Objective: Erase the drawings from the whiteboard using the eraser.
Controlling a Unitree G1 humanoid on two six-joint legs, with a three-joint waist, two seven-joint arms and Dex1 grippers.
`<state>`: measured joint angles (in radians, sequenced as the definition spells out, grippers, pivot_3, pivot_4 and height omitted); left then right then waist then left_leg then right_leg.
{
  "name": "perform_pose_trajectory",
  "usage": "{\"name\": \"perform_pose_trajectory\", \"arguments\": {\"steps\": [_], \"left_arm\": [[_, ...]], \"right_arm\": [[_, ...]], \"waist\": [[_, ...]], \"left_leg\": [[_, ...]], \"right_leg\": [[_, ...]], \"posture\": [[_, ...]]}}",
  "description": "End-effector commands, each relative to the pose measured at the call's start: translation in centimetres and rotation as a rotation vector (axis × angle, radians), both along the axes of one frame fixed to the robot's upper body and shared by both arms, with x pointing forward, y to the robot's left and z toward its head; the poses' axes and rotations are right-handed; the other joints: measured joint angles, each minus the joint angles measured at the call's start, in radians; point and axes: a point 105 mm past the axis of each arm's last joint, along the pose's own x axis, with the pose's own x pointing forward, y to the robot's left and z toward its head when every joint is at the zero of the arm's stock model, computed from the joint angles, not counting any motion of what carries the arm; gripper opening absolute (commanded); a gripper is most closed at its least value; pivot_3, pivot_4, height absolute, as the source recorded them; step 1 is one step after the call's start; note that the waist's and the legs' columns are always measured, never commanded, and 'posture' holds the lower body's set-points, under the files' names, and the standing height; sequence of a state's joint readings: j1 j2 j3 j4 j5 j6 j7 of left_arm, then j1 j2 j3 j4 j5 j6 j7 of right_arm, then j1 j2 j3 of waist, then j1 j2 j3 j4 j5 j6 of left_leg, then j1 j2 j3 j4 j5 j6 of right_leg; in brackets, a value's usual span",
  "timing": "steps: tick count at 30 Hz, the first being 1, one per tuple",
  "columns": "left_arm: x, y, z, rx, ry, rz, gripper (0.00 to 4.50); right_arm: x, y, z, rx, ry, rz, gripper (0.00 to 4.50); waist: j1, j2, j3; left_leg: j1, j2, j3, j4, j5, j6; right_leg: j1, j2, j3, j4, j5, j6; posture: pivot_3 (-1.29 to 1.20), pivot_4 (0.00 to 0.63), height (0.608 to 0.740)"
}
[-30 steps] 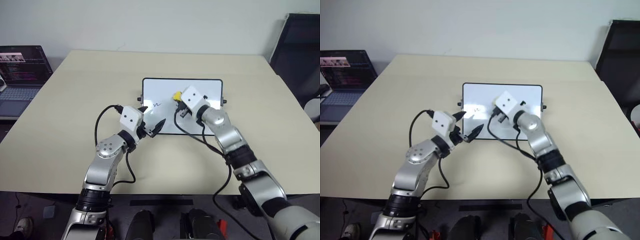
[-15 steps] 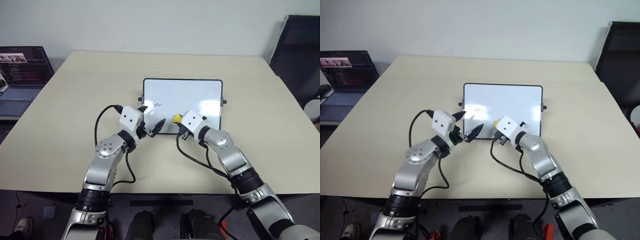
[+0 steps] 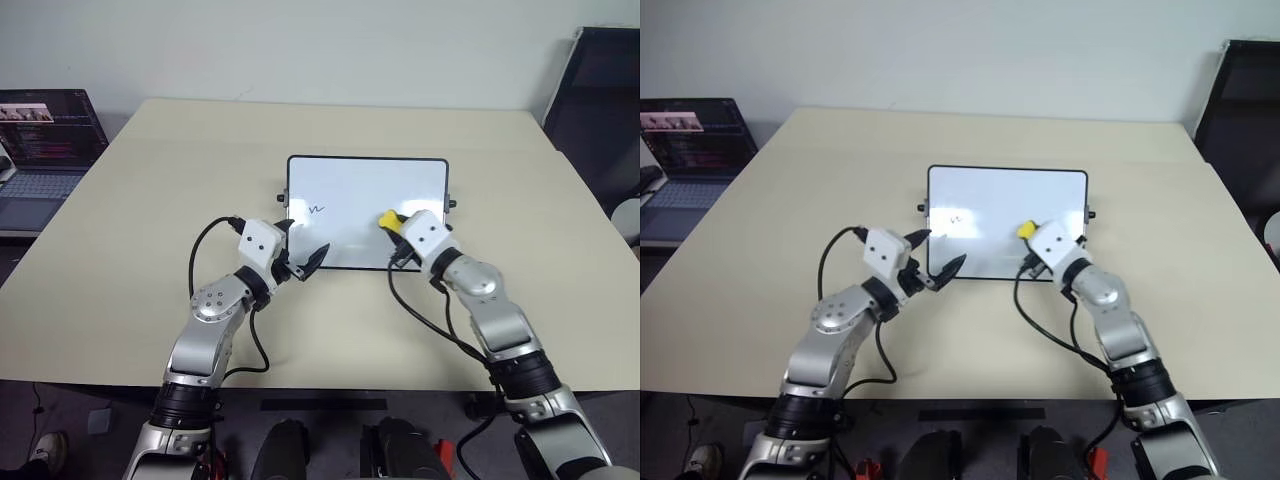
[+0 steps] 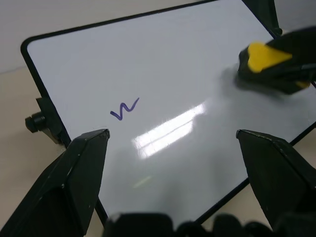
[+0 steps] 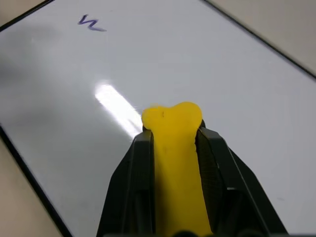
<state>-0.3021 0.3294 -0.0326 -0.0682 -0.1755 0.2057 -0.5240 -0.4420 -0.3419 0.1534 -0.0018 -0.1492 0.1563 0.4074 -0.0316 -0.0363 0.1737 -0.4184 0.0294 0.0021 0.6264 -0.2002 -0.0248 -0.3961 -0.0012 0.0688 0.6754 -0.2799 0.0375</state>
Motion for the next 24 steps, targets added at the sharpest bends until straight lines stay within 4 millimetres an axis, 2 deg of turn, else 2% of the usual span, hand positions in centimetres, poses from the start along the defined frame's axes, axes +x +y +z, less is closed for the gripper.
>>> {"name": "perform_pose_trajectory", "arguments": {"steps": [1,6,10,24], "left_arm": [[-0.6,-0.1,1.2,-0.002,-0.055,-0.015,4.50],[-0.8,0.0,1.0,-0.012,-0.044,-0.008,4.50],[-0.8,0.1,1.0,-0.007,-0.044,-0.008,4.50],[-0.7,0.1,1.4,0.001,-0.053,-0.012,4.50]], "right_arm": [[-1.3,-1.9,1.4,0.002,-0.119,-0.032,0.88],[-2.6,-2.7,-0.6,-0.082,-0.162,-0.038,0.88],[-2.9,-3.1,-2.1,-0.087,-0.150,-0.063,0.88],[-2.1,-3.1,-1.0,-0.071,-0.182,-0.077,0.88]], "waist": [[0.000,0.000,0.000],[-0.001,0.000,0.000],[-0.002,0.000,0.000],[-0.001,0.000,0.000]], "left_leg": [[0.000,0.000,0.000,0.000,0.000,0.000],[0.000,0.000,0.001,0.001,0.000,0.000],[0.001,0.000,0.001,0.001,0.000,0.000],[0.001,0.000,0.001,0.001,0.000,0.000]], "right_leg": [[0.000,0.000,0.000,0.000,0.000,0.000],[0.000,0.000,0.001,0.000,-0.001,0.001],[0.000,0.000,0.001,0.000,-0.001,0.002],[0.001,0.000,0.001,0.000,-0.001,0.001]], "posture": [[0.00,0.150,0.740],[0.00,0.150,0.740],[0.00,0.150,0.740],[0.00,0.150,0.740]]}}
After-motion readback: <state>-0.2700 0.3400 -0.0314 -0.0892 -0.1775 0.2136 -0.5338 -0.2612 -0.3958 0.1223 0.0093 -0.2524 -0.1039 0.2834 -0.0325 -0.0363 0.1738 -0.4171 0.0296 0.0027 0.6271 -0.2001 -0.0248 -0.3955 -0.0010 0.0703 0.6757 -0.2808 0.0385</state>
